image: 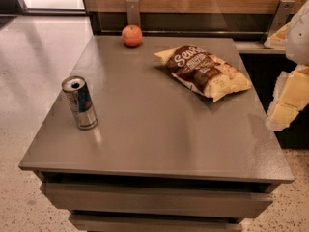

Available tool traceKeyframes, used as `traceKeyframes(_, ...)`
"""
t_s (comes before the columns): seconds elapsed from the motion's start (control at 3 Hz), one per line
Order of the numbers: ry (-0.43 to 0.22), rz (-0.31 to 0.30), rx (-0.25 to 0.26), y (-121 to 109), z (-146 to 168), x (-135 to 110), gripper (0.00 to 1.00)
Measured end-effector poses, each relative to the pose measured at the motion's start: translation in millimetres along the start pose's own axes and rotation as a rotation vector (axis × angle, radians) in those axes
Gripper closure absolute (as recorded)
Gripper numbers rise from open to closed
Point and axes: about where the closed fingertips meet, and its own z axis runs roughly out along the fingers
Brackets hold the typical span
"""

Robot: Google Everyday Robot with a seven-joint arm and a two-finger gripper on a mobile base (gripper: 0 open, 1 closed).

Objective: Move brown chip bag near redbull can

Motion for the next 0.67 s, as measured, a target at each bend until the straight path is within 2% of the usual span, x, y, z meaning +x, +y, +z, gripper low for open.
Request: traceKeyframes(0.67,-0.009,0.02,0.006,-5.8,1.1,-3.3,0.0)
